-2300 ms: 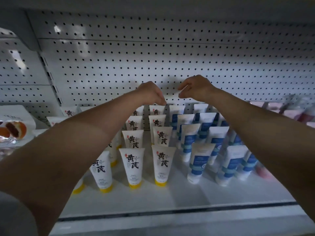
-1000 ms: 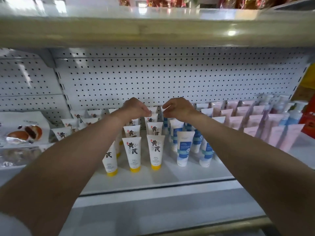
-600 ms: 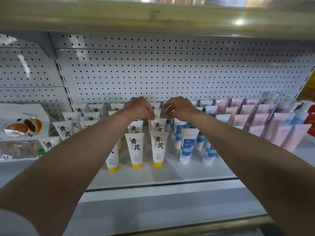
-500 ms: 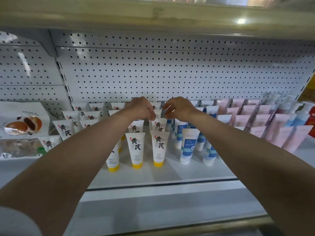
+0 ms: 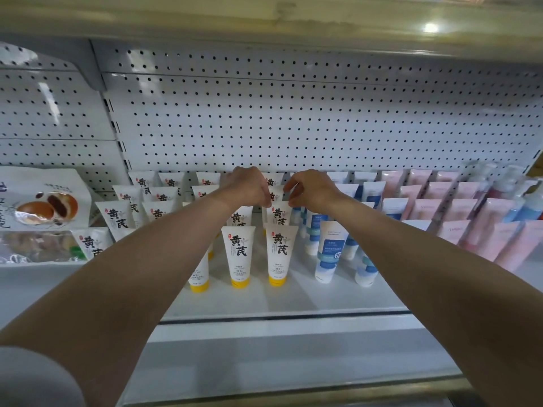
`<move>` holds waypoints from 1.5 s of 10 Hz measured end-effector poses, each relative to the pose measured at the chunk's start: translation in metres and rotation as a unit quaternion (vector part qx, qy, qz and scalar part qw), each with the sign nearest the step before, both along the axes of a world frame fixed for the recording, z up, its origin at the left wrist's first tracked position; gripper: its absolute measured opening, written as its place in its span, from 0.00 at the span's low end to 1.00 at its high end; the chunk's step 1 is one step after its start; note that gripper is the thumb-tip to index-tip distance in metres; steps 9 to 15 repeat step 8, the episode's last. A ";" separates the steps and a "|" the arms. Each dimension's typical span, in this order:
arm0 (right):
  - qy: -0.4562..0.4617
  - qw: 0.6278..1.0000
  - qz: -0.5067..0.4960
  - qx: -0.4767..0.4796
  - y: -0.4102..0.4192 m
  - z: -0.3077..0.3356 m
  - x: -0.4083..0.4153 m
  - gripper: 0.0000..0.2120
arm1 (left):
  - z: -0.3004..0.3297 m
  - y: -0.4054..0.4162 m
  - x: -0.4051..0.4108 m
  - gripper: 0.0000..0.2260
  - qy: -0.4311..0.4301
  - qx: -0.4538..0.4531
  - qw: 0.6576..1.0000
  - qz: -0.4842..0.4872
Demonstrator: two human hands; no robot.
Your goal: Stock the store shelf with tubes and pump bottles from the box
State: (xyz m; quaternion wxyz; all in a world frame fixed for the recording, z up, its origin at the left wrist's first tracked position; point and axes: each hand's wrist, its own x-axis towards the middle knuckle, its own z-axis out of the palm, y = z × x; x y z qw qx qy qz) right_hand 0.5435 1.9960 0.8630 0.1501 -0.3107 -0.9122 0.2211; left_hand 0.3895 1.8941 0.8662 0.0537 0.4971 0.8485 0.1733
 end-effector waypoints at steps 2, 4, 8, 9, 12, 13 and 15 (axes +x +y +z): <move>0.008 1.000 -0.001 -0.007 -0.004 0.000 -0.002 0.14 | -0.002 0.000 -0.005 0.07 0.000 0.014 1.000 0.002; -0.002 1.000 0.007 0.007 -0.006 0.001 -0.003 0.15 | -0.001 -0.004 -0.007 0.08 -0.008 0.005 1.000 -0.012; 0.013 0.999 -0.007 0.028 -0.010 0.009 0.005 0.13 | 0.008 -0.013 0.002 0.10 -0.058 0.053 0.997 0.007; 0.013 0.999 -0.007 0.028 -0.010 0.009 0.005 0.13 | 0.008 -0.013 0.002 0.10 -0.058 0.053 0.997 0.007; 0.013 0.999 -0.007 0.028 -0.010 0.009 0.005 0.13 | 0.008 -0.013 0.002 0.10 -0.058 0.053 0.997 0.007; 0.013 0.999 -0.007 0.028 -0.010 0.009 0.005 0.13 | 0.008 -0.013 0.002 0.10 -0.058 0.053 0.997 0.007; 0.013 0.999 -0.007 0.028 -0.010 0.009 0.005 0.13 | 0.008 -0.013 0.002 0.10 -0.058 0.053 0.997 0.007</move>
